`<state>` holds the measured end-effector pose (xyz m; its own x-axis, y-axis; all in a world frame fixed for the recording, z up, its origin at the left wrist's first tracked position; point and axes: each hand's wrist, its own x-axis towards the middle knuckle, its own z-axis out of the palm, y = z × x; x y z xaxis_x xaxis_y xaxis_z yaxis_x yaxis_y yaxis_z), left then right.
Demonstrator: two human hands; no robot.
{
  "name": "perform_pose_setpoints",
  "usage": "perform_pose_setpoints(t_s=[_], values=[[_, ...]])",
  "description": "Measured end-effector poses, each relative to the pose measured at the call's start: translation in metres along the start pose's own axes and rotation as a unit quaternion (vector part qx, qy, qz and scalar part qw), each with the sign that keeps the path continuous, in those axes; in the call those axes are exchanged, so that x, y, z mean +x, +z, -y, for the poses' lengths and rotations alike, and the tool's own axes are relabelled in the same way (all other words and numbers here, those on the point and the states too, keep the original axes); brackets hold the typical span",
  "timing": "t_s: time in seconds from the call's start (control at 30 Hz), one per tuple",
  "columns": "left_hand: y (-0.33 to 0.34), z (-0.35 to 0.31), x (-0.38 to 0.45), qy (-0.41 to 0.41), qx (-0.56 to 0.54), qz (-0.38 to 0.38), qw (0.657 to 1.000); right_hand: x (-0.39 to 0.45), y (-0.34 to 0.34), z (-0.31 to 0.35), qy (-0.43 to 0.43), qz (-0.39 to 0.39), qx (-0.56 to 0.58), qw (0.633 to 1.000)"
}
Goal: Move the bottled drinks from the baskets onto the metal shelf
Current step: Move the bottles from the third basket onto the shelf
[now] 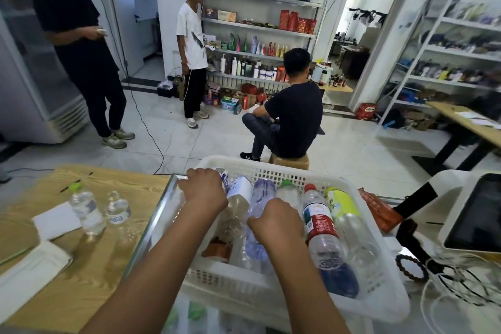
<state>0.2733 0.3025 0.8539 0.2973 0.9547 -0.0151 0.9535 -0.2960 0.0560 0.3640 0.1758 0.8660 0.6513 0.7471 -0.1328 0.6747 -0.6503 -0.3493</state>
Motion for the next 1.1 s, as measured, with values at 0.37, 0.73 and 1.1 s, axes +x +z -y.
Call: perform_pose_setpoints(t_s=[0.37,0.73,1.1], values=[[0.003,0.009,-0.004,0.023,-0.032,-0.015,0.999,0.010,0.005,0.019,-0.029,0.164,-0.217,0.962],[-0.014,0.045,-0.026,0.065,-0.385,-0.116,0.913,-0.009,0.018,-0.003,0.089,0.033,0.350,0.932],[-0.033,0.033,-0.058,0.050,-0.700,-0.065,0.709,-0.040,-0.015,-0.032,-0.012,0.104,0.842,0.529]])
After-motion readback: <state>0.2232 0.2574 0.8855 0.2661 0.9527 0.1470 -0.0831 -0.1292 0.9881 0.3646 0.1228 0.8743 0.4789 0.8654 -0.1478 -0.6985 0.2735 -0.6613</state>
